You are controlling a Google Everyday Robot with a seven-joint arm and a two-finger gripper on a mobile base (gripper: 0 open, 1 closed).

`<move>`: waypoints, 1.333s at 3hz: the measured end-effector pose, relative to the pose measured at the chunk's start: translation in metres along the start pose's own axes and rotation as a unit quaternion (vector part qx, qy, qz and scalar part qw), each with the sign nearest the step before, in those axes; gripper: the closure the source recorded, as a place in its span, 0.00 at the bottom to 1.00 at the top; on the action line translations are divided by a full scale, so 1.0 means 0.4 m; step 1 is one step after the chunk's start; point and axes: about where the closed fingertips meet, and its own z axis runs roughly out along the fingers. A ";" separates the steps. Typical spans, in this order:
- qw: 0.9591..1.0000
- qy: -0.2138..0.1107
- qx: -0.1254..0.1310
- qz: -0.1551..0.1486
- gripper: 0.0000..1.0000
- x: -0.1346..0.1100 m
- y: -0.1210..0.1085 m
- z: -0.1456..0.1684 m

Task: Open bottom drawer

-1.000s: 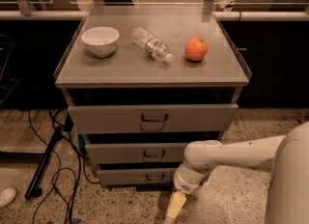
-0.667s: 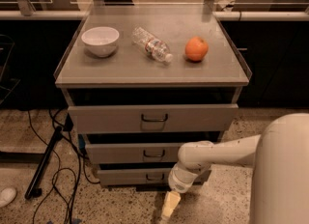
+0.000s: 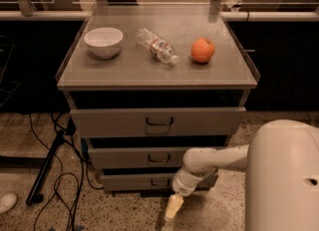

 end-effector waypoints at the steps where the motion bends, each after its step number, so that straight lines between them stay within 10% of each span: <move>1: 1.000 -0.001 -0.001 0.000 0.00 0.000 -0.002 0.006; 4: 0.998 -0.018 0.051 -0.031 0.00 -0.023 0.016 0.063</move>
Offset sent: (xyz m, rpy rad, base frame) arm -0.0161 0.0071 -0.0105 -0.0088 -0.0418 0.0005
